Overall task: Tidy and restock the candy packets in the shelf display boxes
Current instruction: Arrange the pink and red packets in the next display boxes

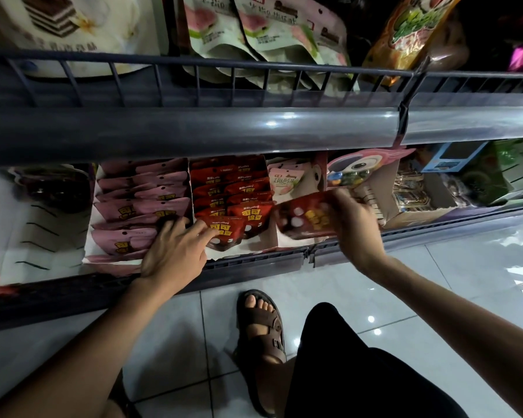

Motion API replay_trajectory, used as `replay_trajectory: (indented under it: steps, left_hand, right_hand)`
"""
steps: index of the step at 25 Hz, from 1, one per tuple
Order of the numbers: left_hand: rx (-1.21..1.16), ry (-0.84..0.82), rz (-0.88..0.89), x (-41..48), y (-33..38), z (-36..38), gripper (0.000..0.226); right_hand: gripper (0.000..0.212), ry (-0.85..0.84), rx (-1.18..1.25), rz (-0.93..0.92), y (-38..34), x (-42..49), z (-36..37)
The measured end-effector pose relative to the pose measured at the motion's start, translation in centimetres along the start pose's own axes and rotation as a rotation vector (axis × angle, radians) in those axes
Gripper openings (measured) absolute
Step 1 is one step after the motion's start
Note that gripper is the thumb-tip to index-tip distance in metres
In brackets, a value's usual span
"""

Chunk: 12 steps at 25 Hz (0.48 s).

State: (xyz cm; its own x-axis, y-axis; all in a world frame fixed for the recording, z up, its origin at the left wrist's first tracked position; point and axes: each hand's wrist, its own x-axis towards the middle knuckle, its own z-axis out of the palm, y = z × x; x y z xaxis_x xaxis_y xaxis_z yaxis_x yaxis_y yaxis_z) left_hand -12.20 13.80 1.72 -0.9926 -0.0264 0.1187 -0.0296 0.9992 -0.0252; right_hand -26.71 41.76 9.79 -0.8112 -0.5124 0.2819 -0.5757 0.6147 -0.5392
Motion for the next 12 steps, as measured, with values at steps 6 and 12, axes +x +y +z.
replay_trajectory:
  steps: [6,12]
  left_hand:
    - [0.038,-0.008,0.002,0.1,0.0,0.5,0.048]
    - [0.031,0.035,0.011,0.1,-0.2,0.8,0.047]
  right_hand:
    - [0.037,-0.300,-0.485,-0.594,-4.3,4.1,6.9]
    - [0.040,-0.501,-0.583,-0.499,-4.0,3.9,10.7]
